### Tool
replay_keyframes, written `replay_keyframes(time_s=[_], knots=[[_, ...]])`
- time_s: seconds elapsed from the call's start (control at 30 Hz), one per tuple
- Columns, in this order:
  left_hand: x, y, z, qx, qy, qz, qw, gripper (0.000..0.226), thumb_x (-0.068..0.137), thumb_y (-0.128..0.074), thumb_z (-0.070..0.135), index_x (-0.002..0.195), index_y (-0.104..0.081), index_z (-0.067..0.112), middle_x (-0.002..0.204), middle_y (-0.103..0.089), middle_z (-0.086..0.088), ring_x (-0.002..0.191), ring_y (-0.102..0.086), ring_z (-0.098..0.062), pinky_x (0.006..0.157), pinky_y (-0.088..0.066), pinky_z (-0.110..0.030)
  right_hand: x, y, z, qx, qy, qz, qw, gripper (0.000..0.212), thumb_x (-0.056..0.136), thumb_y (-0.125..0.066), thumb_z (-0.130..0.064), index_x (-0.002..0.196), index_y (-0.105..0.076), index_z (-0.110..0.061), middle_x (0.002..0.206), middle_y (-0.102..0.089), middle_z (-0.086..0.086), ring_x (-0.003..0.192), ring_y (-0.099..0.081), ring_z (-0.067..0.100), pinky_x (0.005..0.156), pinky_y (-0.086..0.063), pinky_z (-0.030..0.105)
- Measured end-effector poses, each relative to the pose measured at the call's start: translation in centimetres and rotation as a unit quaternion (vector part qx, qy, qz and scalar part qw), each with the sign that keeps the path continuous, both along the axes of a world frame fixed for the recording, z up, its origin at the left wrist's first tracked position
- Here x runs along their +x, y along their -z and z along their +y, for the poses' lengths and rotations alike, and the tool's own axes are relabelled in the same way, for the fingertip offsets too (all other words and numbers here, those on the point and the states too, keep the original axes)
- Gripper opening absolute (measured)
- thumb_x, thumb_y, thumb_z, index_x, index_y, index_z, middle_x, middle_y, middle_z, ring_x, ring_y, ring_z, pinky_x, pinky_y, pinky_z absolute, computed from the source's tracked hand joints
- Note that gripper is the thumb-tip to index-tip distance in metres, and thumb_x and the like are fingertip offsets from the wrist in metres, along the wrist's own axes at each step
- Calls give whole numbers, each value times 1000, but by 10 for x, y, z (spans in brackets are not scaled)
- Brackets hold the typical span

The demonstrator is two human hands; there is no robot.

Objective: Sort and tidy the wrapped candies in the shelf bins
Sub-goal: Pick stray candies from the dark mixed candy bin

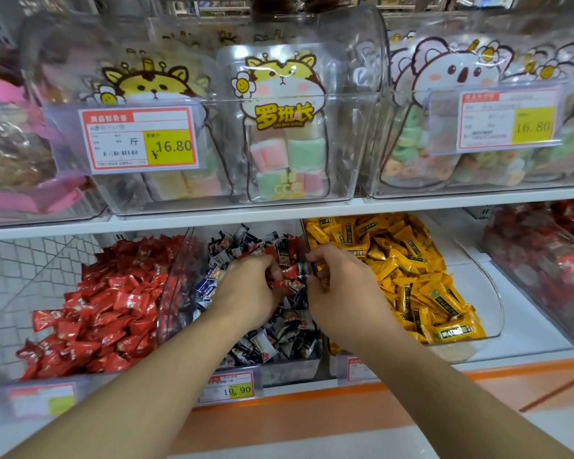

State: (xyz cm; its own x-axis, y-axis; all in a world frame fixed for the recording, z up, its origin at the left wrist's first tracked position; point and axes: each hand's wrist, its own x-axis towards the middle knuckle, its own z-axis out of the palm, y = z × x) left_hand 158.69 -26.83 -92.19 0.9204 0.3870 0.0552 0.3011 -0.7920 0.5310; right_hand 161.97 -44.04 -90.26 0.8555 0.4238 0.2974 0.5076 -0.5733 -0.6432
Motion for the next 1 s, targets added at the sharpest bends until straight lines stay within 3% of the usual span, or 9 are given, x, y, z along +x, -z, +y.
replay_keyframes(time_s=[0.1, 0.23, 0.3, 0.43, 0.8, 0.87, 0.93, 1.0], knots=[[-7, -4, -2, -29, 9, -31, 999, 24, 82, -81, 37, 84, -58, 40, 91, -63, 16, 93, -60, -21, 84, -52, -39, 0, 1, 0, -2, -1, -3, 1000, 33, 99, -60, -19, 132, -58, -21, 122, -58, -4, 99, -56, 12, 74, -47, 24], [-22, -20, -10, -91, -1, -115, 989, 22, 87, -81, 21, 90, -63, 32, 86, -64, 15, 78, -61, -1, 65, -45, -11, 0, 0, 0, -19, 0, -18, 1000, 35, 98, -61, -19, 133, -59, -19, 126, -59, -3, 108, -57, 15, 83, -47, 25], [-37, -29, -11, -120, -4, -144, 982, 25, 88, -79, 16, 93, -64, 35, 88, -66, 15, 81, -61, 3, 67, -48, -9, -1, -2, 1, -37, 0, -39, 999, 37, 97, -62, -19, 134, -60, -17, 129, -59, 0, 120, -53, 18, 97, -48, 29], [-76, -50, -1, -128, -1, -176, 976, 24, 89, -77, 19, 93, -65, 39, 87, -69, 20, 85, -64, 3, 70, -50, -9, -8, -4, 5, -64, 0, -60, 996, 37, 94, -63, -19, 131, -60, -16, 127, -57, 0, 126, -45, 21, 108, -43, 38], [-114, -67, 60, -121, -105, -220, 962, 16, 90, -78, 23, 96, -68, 35, 85, -70, 16, 83, -63, 7, 66, -44, -2, -27, -6, 26, -98, 24, -86, 991, 26, 90, -66, -15, 116, -64, -17, 110, -60, 0, 113, -48, 24, 98, -45, 43], [-119, -68, 72, -79, -118, -221, 965, 11, 92, -75, 27, 99, -69, 32, 83, -69, 16, 71, -63, 8, 59, -43, -3, -28, -7, 32, -104, 23, -97, 990, 31, 89, -67, -13, 120, -64, -15, 114, -61, 1, 117, -47, 23, 102, -43, 40], [-125, -66, 85, -36, -133, -211, 968, 13, 93, -73, 28, 106, -69, 31, 91, -71, 14, 53, -60, -2, 50, -43, -10, -29, -6, 39, -110, 5, -105, 988, 34, 89, -67, -11, 123, -64, -13, 117, -63, 3, 119, -48, 23, 104, -44, 39], [-129, -58, 96, -6, -142, -180, 973, 26, 93, -71, 30, 119, -68, 29, 113, -71, 9, 69, -61, -3, 68, -48, -16, -27, -5, 47, -128, -17, -108, 986, 36, 90, -66, -11, 126, -64, -13, 119, -65, 3, 120, -52, 24, 104, -47, 41]])
